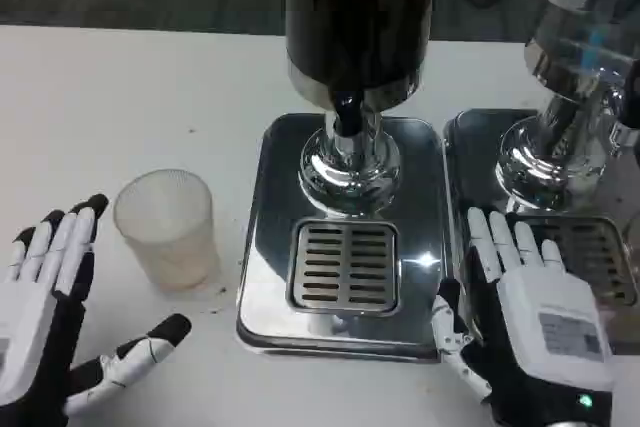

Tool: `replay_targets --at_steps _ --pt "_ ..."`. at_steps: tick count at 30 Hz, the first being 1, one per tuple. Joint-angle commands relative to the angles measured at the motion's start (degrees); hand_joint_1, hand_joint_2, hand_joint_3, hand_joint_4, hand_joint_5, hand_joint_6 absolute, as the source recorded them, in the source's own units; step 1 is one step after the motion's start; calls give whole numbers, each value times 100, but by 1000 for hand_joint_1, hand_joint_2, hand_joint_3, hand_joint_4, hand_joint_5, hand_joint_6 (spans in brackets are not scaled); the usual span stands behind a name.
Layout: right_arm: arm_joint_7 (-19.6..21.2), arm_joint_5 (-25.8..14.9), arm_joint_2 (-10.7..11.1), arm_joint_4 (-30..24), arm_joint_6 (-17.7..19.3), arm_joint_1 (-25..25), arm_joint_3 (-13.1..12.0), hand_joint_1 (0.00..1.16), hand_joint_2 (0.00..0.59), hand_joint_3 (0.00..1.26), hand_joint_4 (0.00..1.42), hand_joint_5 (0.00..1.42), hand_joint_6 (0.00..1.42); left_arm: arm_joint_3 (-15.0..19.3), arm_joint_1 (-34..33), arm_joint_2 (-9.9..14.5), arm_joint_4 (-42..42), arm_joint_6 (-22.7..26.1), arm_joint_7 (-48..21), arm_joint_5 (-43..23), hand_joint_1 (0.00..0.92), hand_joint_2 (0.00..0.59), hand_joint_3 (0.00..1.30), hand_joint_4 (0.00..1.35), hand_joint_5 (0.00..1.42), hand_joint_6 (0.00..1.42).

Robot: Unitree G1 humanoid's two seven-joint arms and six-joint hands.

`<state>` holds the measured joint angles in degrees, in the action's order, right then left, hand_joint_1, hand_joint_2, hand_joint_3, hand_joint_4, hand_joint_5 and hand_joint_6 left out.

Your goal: Grasp the cup under the faucet to collect the drink, then remove the cup.

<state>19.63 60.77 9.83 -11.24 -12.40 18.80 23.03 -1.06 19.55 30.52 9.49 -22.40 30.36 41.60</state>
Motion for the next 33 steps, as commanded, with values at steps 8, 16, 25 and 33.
replay_targets --at_steps 8,16,25,33 --pt "5 -128 29 -1 31 -62 -29 117 578 0 0 0 0 -15 -7 33 32 -102 19 -52 0 106 0 0 0 0" --pt "8 -189 28 80 12 -90 -32 117 578 0 0 0 0 47 -157 101 237 -502 77 -175 0 94 0 0 0 0" --pt "5 -224 21 112 -1 -116 -51 117 578 0 0 0 0 271 -326 121 295 -534 70 -402 0 92 0 0 0 0" --pt "-50 -268 18 94 -51 -105 -79 117 578 0 0 0 0 503 -772 -37 728 -610 564 -559 0 78 1 2 133 123"
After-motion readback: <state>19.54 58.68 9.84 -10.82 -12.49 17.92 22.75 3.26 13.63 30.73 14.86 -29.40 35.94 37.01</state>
